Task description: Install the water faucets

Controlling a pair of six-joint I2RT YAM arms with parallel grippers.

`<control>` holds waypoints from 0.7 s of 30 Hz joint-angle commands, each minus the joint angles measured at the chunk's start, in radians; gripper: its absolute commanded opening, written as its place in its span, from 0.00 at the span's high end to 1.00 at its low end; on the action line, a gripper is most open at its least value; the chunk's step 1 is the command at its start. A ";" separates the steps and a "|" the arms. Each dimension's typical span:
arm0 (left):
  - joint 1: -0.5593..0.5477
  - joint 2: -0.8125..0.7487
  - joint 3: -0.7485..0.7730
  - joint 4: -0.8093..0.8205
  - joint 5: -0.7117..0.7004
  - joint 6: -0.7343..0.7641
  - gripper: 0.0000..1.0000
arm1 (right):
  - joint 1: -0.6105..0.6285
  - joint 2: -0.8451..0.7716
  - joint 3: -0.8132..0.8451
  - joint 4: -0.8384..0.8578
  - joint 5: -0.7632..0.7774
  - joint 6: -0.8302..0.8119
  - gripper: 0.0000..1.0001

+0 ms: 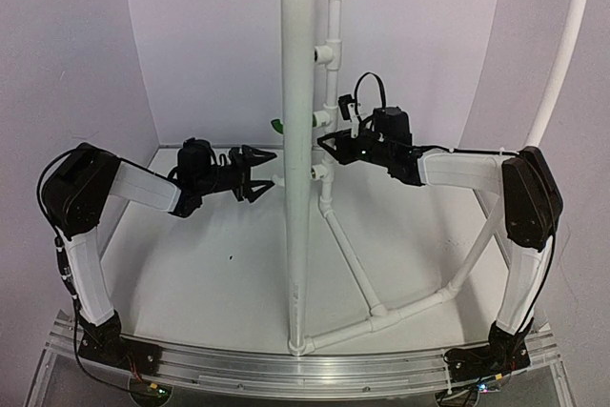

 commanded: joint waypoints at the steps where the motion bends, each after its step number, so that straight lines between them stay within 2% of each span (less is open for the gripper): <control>1: -0.023 -0.119 -0.029 -0.141 0.050 0.229 0.26 | 0.041 0.015 0.038 0.003 -0.179 0.142 1.00; 3: -0.036 -0.150 -0.010 -0.259 0.040 0.310 0.30 | 0.041 0.016 0.038 0.002 -0.181 0.142 1.00; 5: -0.047 -0.178 -0.021 -0.291 0.016 0.333 0.34 | 0.042 0.017 0.037 0.000 -0.183 0.142 1.00; 9: -0.080 -0.208 -0.054 -0.289 0.005 0.372 0.43 | 0.042 0.020 0.042 0.000 -0.186 0.143 1.00; 15: -0.142 -0.130 0.038 -0.293 0.038 0.436 0.68 | 0.041 0.028 0.054 -0.005 -0.187 0.144 1.00; 21: -0.147 -0.071 0.097 -0.279 0.024 0.470 0.83 | 0.041 0.028 0.055 -0.010 -0.185 0.144 1.00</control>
